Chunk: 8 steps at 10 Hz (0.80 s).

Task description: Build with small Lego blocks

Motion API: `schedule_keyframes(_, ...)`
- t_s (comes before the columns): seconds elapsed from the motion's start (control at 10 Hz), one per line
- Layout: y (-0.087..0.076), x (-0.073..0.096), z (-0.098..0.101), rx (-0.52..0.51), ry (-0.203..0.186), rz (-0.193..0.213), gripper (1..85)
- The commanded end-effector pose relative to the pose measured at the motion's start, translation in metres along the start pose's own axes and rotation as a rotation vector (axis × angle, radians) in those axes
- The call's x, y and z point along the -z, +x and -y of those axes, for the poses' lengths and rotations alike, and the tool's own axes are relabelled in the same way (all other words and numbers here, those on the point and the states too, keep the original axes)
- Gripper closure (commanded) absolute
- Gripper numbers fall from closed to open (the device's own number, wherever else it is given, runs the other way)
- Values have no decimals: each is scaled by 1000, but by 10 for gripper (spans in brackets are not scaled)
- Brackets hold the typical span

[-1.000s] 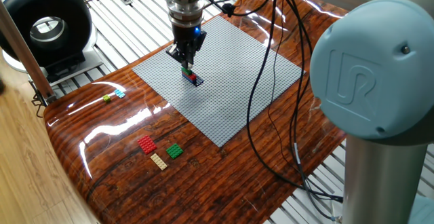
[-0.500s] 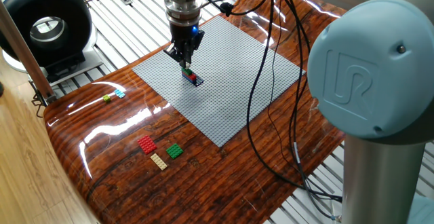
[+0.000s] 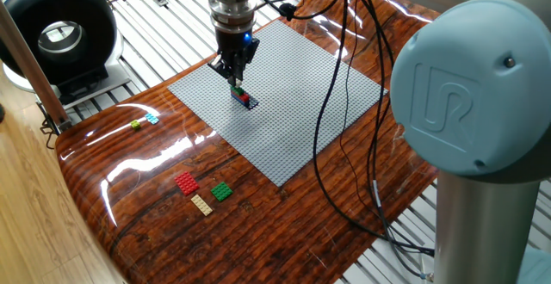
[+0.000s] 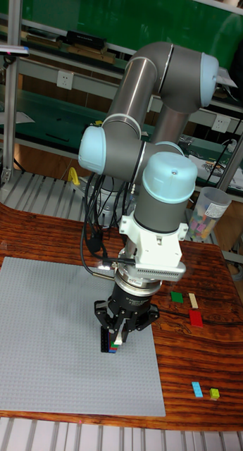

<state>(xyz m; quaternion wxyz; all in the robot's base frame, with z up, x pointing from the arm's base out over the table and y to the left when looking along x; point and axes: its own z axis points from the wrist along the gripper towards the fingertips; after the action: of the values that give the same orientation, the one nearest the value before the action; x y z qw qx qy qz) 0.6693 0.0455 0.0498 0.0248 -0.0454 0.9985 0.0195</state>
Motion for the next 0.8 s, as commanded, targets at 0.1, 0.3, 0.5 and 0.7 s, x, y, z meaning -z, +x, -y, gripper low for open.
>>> schedule_keyframes(0.1,3,-2,2,-10,-8,-7,843)
schedule_keyframes(0.3,5,-5,4,-11,-9,-7,843)
schedule_keyframes(0.5,6,-7,4,-16,-14,-6,843)
schedule_keyframes(0.7,6,-8,2,-19,-18,-4,843)
